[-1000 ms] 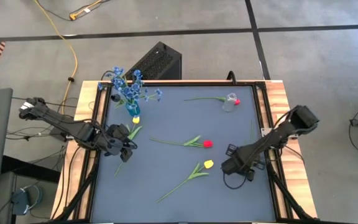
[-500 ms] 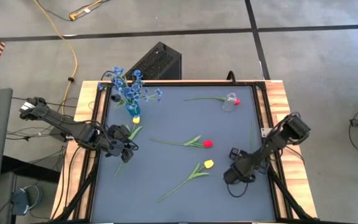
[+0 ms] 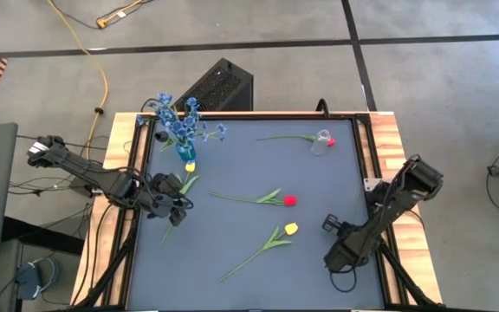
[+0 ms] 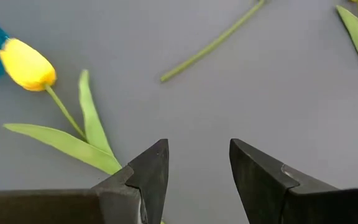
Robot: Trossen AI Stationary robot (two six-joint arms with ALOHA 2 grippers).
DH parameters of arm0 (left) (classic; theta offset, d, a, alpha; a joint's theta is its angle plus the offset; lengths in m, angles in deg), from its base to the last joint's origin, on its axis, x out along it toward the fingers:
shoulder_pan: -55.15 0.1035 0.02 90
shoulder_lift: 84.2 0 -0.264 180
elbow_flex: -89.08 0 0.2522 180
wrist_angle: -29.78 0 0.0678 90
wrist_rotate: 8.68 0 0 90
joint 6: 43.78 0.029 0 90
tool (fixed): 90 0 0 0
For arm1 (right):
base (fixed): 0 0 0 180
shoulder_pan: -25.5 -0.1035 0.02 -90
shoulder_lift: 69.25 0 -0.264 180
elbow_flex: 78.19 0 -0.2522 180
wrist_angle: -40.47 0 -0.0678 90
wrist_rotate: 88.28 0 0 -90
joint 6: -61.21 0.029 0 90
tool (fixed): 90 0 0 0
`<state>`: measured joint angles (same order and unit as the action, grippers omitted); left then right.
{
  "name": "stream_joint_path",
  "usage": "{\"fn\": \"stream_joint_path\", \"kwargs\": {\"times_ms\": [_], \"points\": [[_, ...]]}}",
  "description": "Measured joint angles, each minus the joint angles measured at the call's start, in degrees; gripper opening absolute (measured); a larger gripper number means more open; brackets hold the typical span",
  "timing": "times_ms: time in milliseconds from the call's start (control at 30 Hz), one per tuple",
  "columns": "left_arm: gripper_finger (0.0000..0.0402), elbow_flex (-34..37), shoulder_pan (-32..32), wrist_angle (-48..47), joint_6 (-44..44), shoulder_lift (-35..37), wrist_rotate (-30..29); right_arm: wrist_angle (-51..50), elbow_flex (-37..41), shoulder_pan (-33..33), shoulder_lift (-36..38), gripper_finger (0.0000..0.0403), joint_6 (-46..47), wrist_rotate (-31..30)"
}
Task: Sort flowers into vase by color
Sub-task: Put the black tulip into the blue vase
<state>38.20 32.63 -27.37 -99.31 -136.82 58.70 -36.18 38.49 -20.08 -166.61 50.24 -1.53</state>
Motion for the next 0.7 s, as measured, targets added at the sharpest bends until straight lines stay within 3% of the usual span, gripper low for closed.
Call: {"fn": "stream_joint_path", "kwargs": {"times_ms": [167,267,533,700], "points": [[0.0158,0.0,0.0,2.9,0.7,0.0,2.8,2.5,-4.1,3.0,8.4,0.0027,0.9,-0.1],[0.0158,0.0,0.0,7.2,5.3,0.0,3.4,8.1,-7.0,6.3,14.3,0.0022,0.9,-0.5],[0.0158,0.0,0.0,25.0,22.6,0.0,2.5,43.2,-8.6,17.7,27.2,0.0023,2.1,-0.6],[0.0158,0.0,-0.1,36.6,32.5,-2.3,1.9,57.9,-8.1,23.9,27.5,0.0028,1.0,6.5]]}}
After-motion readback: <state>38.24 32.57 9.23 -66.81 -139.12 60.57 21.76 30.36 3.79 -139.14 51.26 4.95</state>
